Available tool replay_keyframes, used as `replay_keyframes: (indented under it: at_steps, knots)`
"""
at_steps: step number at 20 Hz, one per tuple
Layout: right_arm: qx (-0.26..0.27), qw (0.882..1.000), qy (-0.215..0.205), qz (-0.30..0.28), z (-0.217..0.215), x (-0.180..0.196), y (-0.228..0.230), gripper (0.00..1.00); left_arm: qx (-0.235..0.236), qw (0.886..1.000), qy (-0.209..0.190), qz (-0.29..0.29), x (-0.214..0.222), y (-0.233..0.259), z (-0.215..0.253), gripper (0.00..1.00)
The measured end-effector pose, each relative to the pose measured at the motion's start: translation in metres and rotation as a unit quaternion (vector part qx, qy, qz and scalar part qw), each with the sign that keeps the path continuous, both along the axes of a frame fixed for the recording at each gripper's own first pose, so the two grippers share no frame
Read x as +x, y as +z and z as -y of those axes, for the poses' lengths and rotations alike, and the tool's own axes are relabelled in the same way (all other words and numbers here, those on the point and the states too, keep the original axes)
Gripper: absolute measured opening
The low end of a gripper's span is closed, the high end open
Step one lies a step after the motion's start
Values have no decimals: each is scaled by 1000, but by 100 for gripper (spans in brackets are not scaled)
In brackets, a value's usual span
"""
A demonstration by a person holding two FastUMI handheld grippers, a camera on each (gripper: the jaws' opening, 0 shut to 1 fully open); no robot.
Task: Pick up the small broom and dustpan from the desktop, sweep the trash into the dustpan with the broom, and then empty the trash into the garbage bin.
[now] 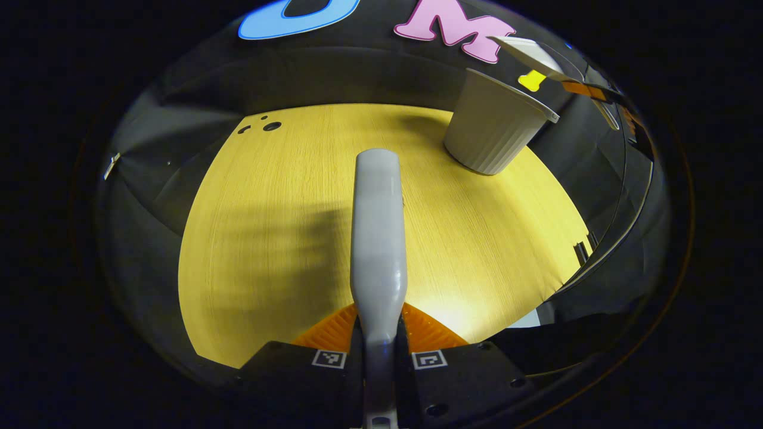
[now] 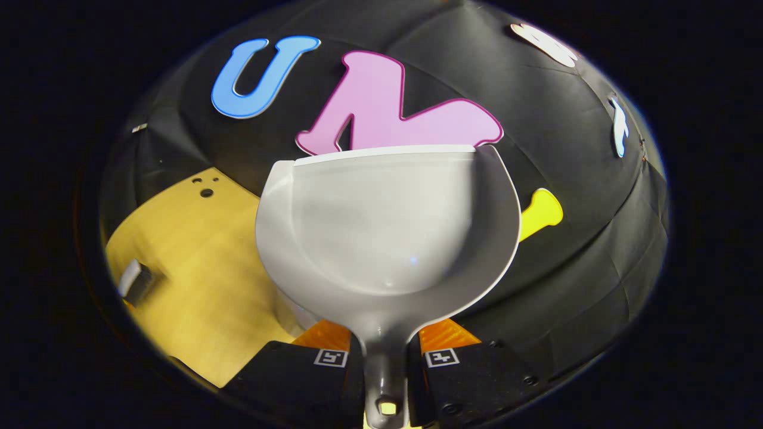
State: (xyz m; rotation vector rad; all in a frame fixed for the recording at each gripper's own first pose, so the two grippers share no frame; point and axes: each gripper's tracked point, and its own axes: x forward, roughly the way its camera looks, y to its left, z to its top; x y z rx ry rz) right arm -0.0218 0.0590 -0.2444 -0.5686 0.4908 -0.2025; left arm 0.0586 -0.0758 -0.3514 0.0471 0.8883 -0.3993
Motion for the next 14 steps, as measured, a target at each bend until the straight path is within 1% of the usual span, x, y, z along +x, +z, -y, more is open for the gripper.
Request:
replay_keyframes:
  at_steps: [2,5,6,7,8,9,10,11,14]
  knots:
    - [16,1000,25,-1,-6,0,0,32,-5,1000,8,3,-1,-1,-3,26]
    - [64,996,56,-19,-20,-3,-10,32,-14,1000,23,2,-2,-7,-9,25]
    - [78,995,64,-26,-16,-1,-17,32,-16,999,28,0,-2,-11,-13,29]
    - [92,993,70,-38,-14,-2,-23,32,-15,999,33,-1,-1,-13,-17,25]
    - [108,990,74,-52,-14,-2,-24,32,-12,999,38,-1,1,-17,-22,22]
    - [123,987,77,-67,-13,-3,-26,32,-7,999,41,-1,3,-20,-27,22]
    - [134,984,79,-82,-9,-3,-31,32,-1,999,42,-1,4,-24,-31,26]
    - [142,981,77,-103,-9,-5,-38,32,4,999,43,-2,7,-27,-35,26]
    - [187,966,59,-167,-3,-21,-63,33,12,999,43,-8,14,-34,-42,25]
